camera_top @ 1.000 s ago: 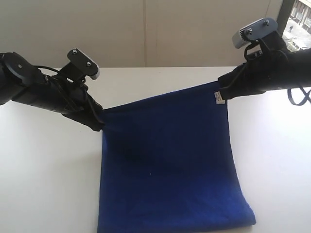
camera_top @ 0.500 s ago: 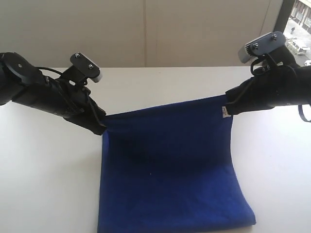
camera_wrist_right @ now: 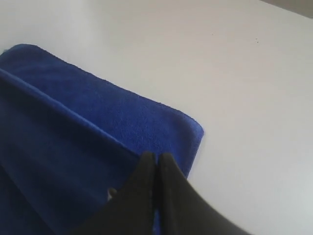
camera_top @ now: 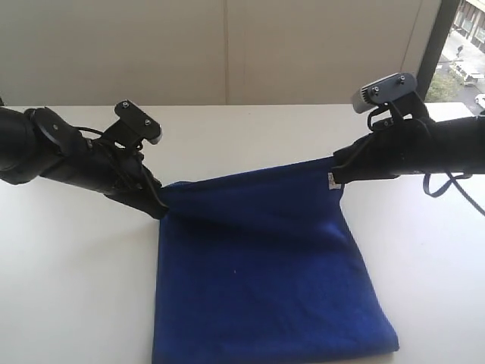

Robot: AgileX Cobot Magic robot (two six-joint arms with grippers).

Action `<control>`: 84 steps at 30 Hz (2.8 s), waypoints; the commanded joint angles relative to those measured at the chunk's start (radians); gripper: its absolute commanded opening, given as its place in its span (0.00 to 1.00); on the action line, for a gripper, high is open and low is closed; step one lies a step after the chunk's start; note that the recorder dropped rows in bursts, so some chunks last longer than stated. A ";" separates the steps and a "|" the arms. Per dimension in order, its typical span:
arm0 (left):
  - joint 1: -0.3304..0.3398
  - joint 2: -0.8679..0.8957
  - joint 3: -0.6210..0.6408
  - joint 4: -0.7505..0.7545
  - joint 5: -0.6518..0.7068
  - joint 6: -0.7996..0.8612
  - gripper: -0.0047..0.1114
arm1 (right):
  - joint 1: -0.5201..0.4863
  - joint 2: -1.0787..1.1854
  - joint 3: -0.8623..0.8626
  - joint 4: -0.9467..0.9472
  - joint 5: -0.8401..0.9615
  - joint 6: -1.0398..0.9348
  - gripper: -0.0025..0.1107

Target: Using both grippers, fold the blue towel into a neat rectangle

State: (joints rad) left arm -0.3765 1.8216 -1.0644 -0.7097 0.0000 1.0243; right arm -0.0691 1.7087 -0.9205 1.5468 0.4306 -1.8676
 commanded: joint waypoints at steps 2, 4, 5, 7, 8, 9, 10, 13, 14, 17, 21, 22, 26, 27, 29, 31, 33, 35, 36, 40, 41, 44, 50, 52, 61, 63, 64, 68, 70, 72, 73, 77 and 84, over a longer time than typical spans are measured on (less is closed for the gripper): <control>0.014 0.041 0.006 0.017 -0.170 -0.017 0.04 | -0.019 0.055 -0.048 0.030 -0.126 -0.015 0.02; 0.014 0.058 0.006 0.023 -0.200 -0.047 0.04 | -0.019 0.070 -0.054 0.030 -0.149 -0.015 0.02; 0.014 0.065 0.006 0.043 -0.213 -0.074 0.04 | -0.019 0.077 -0.054 0.032 -0.176 -0.015 0.02; 0.014 0.074 0.004 0.102 -0.216 -0.137 0.04 | -0.019 0.079 -0.054 0.032 -0.194 -0.015 0.02; 0.014 0.081 0.004 0.198 -0.216 -0.221 0.04 | -0.019 0.079 -0.055 0.032 -0.194 -0.015 0.02; 0.010 0.084 0.004 0.246 -0.222 -0.270 0.04 | -0.019 0.079 -0.058 0.032 -0.182 -0.015 0.02; 0.005 0.086 0.004 0.278 -0.233 -0.312 0.04 | -0.019 0.079 -0.061 0.032 -0.168 -0.015 0.02; -0.021 0.091 0.004 0.372 -0.279 -0.415 0.04 | -0.019 0.079 -0.066 0.032 -0.114 -0.015 0.02; -0.037 0.091 0.004 0.382 -0.299 -0.422 0.04 | -0.019 0.076 -0.066 0.032 -0.117 -0.015 0.02; -0.056 0.091 0.004 0.382 -0.314 -0.422 0.04 | -0.019 0.061 -0.066 0.032 -0.146 -0.015 0.02; -0.056 0.087 0.004 0.383 -0.281 -0.426 0.04 | -0.019 0.018 -0.066 0.032 -0.137 -0.015 0.02; -0.056 0.076 0.004 0.385 -0.258 -0.424 0.04 | -0.019 0.007 -0.066 0.032 -0.122 -0.015 0.02; -0.056 0.028 0.004 0.394 -0.235 -0.420 0.04 | -0.019 0.002 -0.066 0.032 -0.114 -0.009 0.02; -0.056 0.020 0.004 0.399 -0.235 -0.420 0.04 | -0.019 0.002 -0.066 0.032 -0.111 -0.004 0.02; -0.056 0.018 0.004 0.399 -0.237 -0.422 0.04 | -0.019 0.002 -0.066 0.032 -0.098 -0.002 0.02; -0.056 0.020 0.004 0.399 -0.233 -0.445 0.04 | -0.019 0.002 -0.066 0.032 -0.094 -0.002 0.02; -0.056 0.026 0.004 0.399 -0.228 -0.452 0.04 | -0.019 0.002 -0.066 0.032 -0.094 -0.002 0.02; -0.056 0.030 0.004 0.399 -0.240 -0.452 0.04 | -0.019 0.002 -0.066 0.032 -0.094 -0.002 0.02; -0.056 0.033 0.004 0.399 -0.247 -0.461 0.04 | -0.019 0.002 -0.066 0.032 -0.094 -0.002 0.02; -0.056 0.053 0.004 0.424 -0.277 -0.519 0.04 | -0.019 0.002 -0.066 0.032 -0.121 -0.002 0.02; -0.056 0.056 0.004 0.451 -0.277 -0.543 0.04 | -0.019 0.002 -0.066 0.032 -0.131 -0.002 0.02; -0.056 0.074 0.004 0.551 -0.288 -0.633 0.04 | -0.019 0.009 -0.066 0.032 -0.141 -0.002 0.02; -0.056 0.077 0.004 0.650 -0.337 -0.741 0.04 | -0.019 0.024 -0.066 0.032 -0.147 -0.002 0.02; -0.056 0.077 0.004 0.650 -0.340 -0.741 0.04 | -0.019 0.029 -0.066 0.034 -0.154 -0.002 0.02; -0.056 0.119 0.004 0.650 -0.374 -0.741 0.04 | -0.019 0.028 -0.066 0.058 -0.165 -0.014 0.02; -0.056 0.124 0.004 0.650 -0.392 -0.741 0.04 | -0.019 0.028 -0.066 0.058 -0.164 -0.016 0.02; -0.056 0.123 0.004 0.650 -0.392 -0.744 0.04 | -0.019 0.028 -0.066 0.060 -0.164 -0.019 0.02; -0.056 0.123 0.004 0.650 -0.395 -0.744 0.07 | -0.019 0.043 -0.076 0.086 -0.165 -0.051 0.11; -0.056 0.123 0.004 0.650 -0.393 -0.744 0.15 | -0.019 0.064 -0.091 0.105 -0.165 -0.059 0.25; -0.056 0.123 0.004 0.650 -0.391 -0.744 0.25 | -0.019 0.074 -0.102 0.131 -0.171 -0.059 0.39; -0.056 0.123 0.004 0.650 -0.389 -0.744 0.31 | -0.019 0.074 -0.104 0.155 -0.180 -0.059 0.44; -0.056 0.123 0.004 0.650 -0.387 -0.737 0.52 | -0.019 0.067 -0.113 0.172 -0.194 -0.059 0.49; -0.056 0.085 0.004 0.650 -0.391 -0.726 0.58 | -0.019 0.039 -0.113 0.172 -0.163 0.005 0.49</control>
State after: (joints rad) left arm -0.4320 1.9377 -1.0680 -0.0554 -0.3957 0.2941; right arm -0.0840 1.7664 -1.0276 1.7127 0.2469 -1.8998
